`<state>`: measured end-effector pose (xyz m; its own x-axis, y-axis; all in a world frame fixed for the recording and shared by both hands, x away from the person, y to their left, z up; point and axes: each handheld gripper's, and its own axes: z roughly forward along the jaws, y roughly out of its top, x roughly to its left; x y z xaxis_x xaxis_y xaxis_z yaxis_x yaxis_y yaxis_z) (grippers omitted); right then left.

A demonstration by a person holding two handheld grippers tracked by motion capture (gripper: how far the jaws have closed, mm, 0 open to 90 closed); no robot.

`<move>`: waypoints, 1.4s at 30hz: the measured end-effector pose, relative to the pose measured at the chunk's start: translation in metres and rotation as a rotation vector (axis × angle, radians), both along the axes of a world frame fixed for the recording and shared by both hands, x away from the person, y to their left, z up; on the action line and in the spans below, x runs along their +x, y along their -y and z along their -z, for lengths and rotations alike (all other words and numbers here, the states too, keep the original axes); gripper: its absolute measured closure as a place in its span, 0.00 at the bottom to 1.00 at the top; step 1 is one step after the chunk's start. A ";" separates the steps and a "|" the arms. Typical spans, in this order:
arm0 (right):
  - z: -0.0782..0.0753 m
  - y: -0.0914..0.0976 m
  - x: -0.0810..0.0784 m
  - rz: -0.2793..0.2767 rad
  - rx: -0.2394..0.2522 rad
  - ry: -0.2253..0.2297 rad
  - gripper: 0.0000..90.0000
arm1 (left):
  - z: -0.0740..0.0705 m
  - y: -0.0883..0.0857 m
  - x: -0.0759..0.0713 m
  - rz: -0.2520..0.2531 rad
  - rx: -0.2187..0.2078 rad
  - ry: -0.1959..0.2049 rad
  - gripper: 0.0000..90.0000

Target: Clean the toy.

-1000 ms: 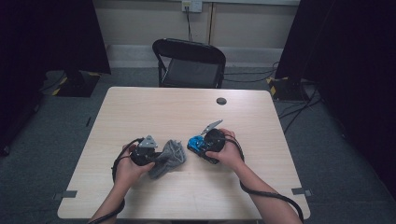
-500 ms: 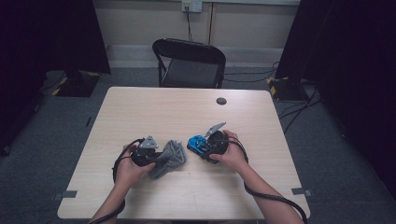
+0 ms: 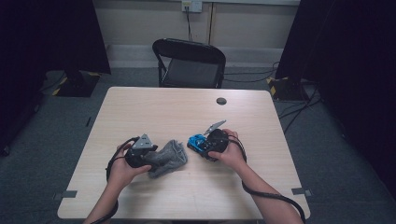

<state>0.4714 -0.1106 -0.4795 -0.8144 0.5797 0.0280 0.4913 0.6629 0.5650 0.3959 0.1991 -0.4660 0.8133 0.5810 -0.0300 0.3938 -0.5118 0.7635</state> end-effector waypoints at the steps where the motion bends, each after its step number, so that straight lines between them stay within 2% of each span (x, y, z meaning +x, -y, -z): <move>1: -0.003 0.001 0.001 0.004 0.009 0.005 0.31 | 0.000 0.000 -0.001 0.009 0.002 -0.002 0.27; 6: -0.008 0.000 0.001 -0.003 -0.013 0.007 0.31 | 0.009 0.007 -0.002 0.050 0.034 -0.026 0.27; 8: -0.007 0.002 0.001 -0.005 0.010 0.006 0.31 | 0.011 0.010 -0.001 0.057 0.050 -0.028 0.27; 10: -0.007 0.003 0.000 -0.001 0.011 0.006 0.31 | 0.012 0.012 -0.001 0.059 0.046 -0.025 0.27; 15: -0.010 0.008 0.000 0.007 0.021 0.008 0.31 | 0.018 0.016 -0.001 0.078 0.092 -0.019 0.27; 17: -0.012 0.009 -0.001 0.003 0.031 0.013 0.31 | 0.020 0.017 0.000 0.076 0.096 -0.027 0.27; 19: -0.010 0.009 -0.003 -0.004 0.019 0.010 0.31 | 0.020 0.017 0.000 0.072 0.096 -0.031 0.27; 25: 0.002 0.012 -0.006 -0.007 0.026 0.012 0.31 | 0.020 0.017 0.000 0.073 0.092 -0.031 0.28; 26: 0.002 0.011 -0.007 -0.014 0.011 0.012 0.31 | 0.021 0.017 0.000 0.074 0.091 -0.032 0.28; 31: 0.003 0.011 -0.004 -0.034 0.004 0.007 0.30 | 0.021 0.016 0.000 0.076 0.088 -0.033 0.28; 35: 0.000 0.005 -0.003 -0.035 0.006 0.033 0.26 | 0.021 0.016 0.000 0.075 0.081 -0.032 0.28; 41: 0.006 -0.002 -0.003 -0.038 -0.043 0.053 0.25 | 0.022 0.016 0.000 0.076 0.082 -0.030 0.28; 42: 0.007 -0.002 -0.004 -0.028 -0.028 0.051 0.25 | 0.022 0.016 0.000 0.076 0.084 -0.029 0.28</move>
<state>0.4674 -0.1083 -0.4865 -0.8304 0.5564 -0.0302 0.4430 0.6920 0.5701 0.3960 0.1828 -0.4876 0.8544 0.5195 -0.0081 0.3731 -0.6027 0.7053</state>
